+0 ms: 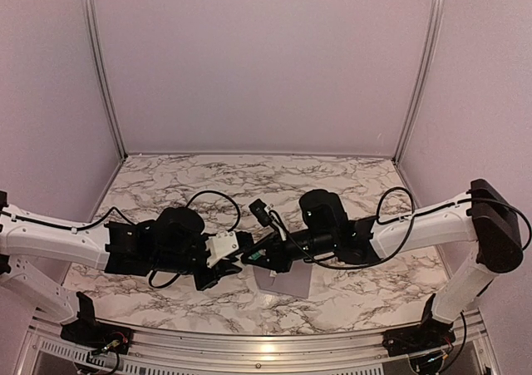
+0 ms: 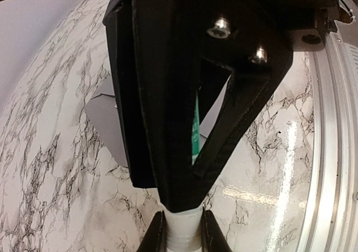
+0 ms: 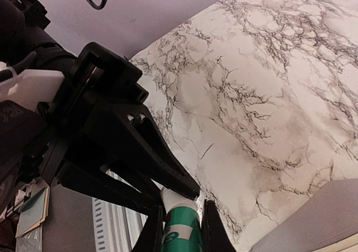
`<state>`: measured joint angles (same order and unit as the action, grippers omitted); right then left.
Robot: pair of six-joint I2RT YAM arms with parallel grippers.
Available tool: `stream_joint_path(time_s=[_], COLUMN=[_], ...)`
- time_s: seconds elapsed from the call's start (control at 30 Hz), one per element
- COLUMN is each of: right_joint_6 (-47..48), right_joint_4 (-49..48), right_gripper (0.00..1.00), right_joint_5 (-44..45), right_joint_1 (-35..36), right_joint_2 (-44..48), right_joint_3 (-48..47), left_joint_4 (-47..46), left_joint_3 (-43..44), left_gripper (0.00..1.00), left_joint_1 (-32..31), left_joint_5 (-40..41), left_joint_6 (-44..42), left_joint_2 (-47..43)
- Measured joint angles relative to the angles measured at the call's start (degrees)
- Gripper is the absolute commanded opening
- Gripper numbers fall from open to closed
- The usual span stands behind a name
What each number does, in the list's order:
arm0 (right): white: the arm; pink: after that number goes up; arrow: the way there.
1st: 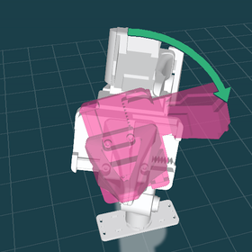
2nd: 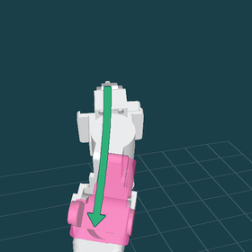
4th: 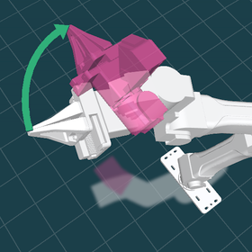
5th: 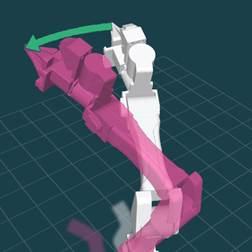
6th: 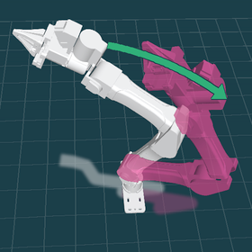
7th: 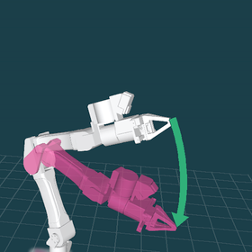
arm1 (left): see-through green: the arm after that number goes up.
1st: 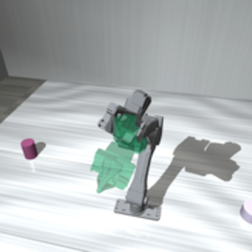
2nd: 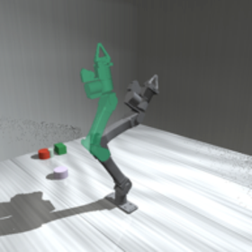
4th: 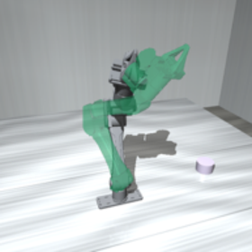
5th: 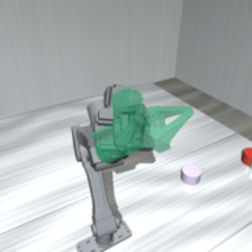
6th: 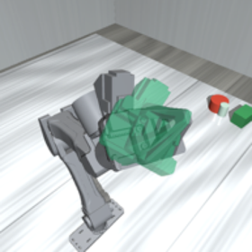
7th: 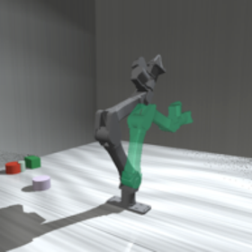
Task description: Place the letter into the envelope and seal it
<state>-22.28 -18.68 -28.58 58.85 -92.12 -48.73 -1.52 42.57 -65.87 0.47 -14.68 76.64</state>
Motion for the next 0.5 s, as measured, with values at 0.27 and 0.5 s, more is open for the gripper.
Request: stream_joint_path(time_s=[0.27, 0.5], right_joint_6=[1.90, 4.68], right_joint_4=[-6.21, -11.06], right_gripper=[0.00, 0.00], right_joint_5=[-3.28, -6.51], right_joint_1=[0.02, 0.13], right_joint_2=[4.22, 10.29], right_joint_3=[4.39, 7.10], left_joint_4=[0.02, -4.94], left_joint_3=[0.00, 0.00], left_gripper=[0.00, 0.00], left_joint_1=[-0.26, -0.26], left_joint_5=[-4.83, -10.75], left_joint_6=[0.55, 2.14], left_joint_2=[-3.63, -7.43])
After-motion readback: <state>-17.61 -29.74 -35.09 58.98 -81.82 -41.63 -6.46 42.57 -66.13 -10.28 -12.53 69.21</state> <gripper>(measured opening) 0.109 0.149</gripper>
